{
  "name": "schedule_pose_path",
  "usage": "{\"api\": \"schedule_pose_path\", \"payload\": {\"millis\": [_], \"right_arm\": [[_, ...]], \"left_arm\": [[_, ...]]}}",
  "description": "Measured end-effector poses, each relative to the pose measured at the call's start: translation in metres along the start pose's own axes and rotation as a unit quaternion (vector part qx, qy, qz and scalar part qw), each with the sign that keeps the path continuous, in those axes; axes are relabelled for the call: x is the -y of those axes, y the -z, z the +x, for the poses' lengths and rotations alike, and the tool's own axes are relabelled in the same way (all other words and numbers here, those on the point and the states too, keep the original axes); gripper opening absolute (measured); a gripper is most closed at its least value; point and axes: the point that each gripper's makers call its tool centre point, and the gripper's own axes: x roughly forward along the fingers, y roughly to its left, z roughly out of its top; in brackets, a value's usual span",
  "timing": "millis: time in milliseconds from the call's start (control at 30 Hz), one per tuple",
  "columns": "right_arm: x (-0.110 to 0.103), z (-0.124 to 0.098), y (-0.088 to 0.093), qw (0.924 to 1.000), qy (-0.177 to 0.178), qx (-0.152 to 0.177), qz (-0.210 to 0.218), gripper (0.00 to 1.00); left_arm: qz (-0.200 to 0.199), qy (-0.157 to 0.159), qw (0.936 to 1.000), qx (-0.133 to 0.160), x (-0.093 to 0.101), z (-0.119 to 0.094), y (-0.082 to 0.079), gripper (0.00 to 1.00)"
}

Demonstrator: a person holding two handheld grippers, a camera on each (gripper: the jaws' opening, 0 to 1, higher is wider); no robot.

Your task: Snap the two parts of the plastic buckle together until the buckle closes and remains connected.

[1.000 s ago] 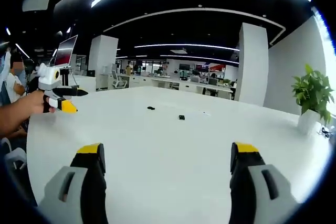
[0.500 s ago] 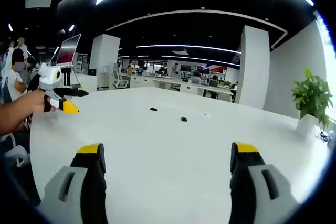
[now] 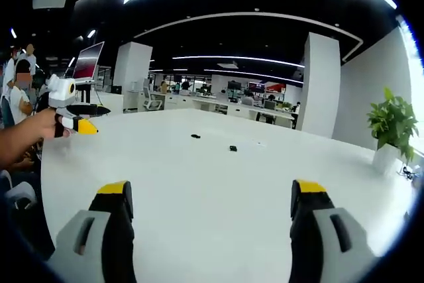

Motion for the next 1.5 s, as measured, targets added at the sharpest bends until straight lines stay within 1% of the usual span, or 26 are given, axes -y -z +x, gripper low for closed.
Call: {"api": "schedule_pose_path", "payload": {"millis": [100, 267, 367, 500, 633, 733, 967, 1100, 1200, 1367, 1500], "right_arm": [[0.000, -0.001, -0.001, 1.0000, 0.001, 0.001, -0.001, 1.00], [0.000, -0.004, 0.000, 1.0000, 0.001, -0.001, -0.003, 1.00], [0.002, -0.005, 0.000, 1.0000, 0.006, -0.002, -0.006, 1.00], [0.003, -0.007, -0.001, 0.9999, 0.007, 0.000, -0.007, 1.00], [0.003, -0.008, -0.001, 0.9999, 0.007, 0.001, -0.008, 1.00], [0.003, -0.007, -0.001, 0.9999, 0.007, 0.001, -0.008, 1.00], [0.001, -0.008, 0.001, 1.0000, 0.006, -0.001, -0.007, 1.00], [0.002, -0.008, 0.002, 1.0000, 0.007, 0.000, 0.000, 0.99], [0.003, -0.008, 0.003, 1.0000, 0.009, -0.002, 0.000, 0.98], [0.004, -0.008, 0.002, 0.9999, 0.011, -0.001, 0.002, 0.98], [0.004, -0.008, 0.002, 0.9999, 0.010, 0.001, 0.002, 0.97]], "left_arm": [[-0.003, 0.006, 1.0000, 0.002, 0.002, -0.002, 0.000, 0.99], [0.009, 0.008, 0.9999, 0.000, 0.005, -0.002, 0.001, 0.99], [0.017, -0.006, 0.9998, 0.000, 0.000, -0.003, -0.001, 0.99], [0.019, -0.010, 0.9998, 0.003, 0.000, -0.007, -0.003, 0.99], [0.020, -0.002, 0.9998, 0.002, 0.000, -0.007, -0.006, 0.99], [0.024, -0.006, 0.9997, 0.002, -0.001, -0.007, -0.006, 0.99], [0.015, -0.002, 0.9999, -0.007, 0.003, -0.009, -0.002, 0.99], [0.010, 0.002, 0.9999, -0.003, 0.006, -0.011, -0.002, 0.99], [0.010, 0.013, 0.9999, 0.004, 0.012, -0.013, -0.003, 0.99], [0.015, 0.016, 0.9998, -0.001, 0.013, -0.014, -0.003, 0.99], [0.014, 0.014, 0.9998, 0.001, 0.013, -0.014, -0.003, 0.99]]}}
